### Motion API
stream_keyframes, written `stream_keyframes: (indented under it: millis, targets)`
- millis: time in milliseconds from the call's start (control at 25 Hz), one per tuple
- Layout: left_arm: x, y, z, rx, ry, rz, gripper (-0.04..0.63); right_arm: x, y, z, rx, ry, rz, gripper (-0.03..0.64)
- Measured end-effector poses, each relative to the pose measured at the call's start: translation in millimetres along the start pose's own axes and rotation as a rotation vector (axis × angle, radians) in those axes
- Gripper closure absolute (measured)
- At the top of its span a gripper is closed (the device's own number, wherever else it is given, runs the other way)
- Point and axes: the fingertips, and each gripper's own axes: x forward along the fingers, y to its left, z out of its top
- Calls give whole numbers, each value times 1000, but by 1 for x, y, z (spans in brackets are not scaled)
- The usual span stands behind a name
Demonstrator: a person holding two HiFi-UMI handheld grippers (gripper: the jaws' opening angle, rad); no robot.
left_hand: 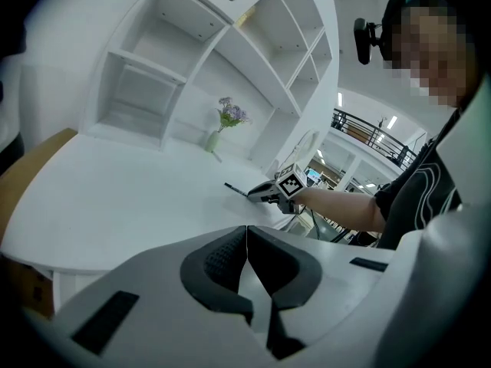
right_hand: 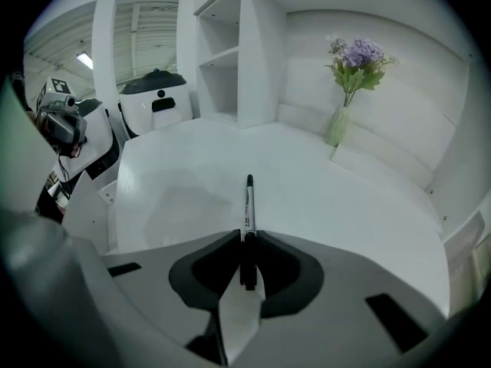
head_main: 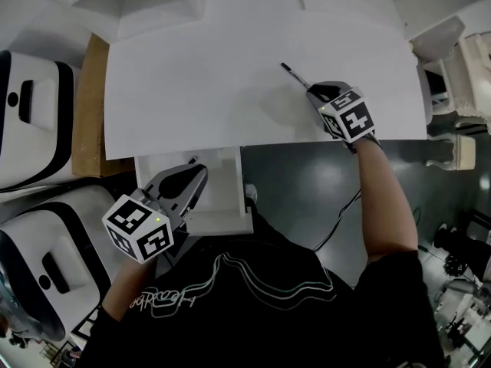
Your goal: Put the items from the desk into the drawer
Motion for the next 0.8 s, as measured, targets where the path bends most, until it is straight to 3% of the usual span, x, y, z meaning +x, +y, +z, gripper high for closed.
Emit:
stream_keyframes:
  millis: [160,320,600,800]
  targets:
    - [-17,4,-9,-2,-15,2,574,-3,3,4,48,0,-21,537]
    - [-43,12,-17,-18,-31,22,574,-26,34,30,92,-93,1,537]
    - [-109,27,-38,-35,-84,87,574,-65,147,87,75,-266,111,537]
    - [-160,33,-67,-36,-119,123,574,-73,250,115,-48,-313,210,537]
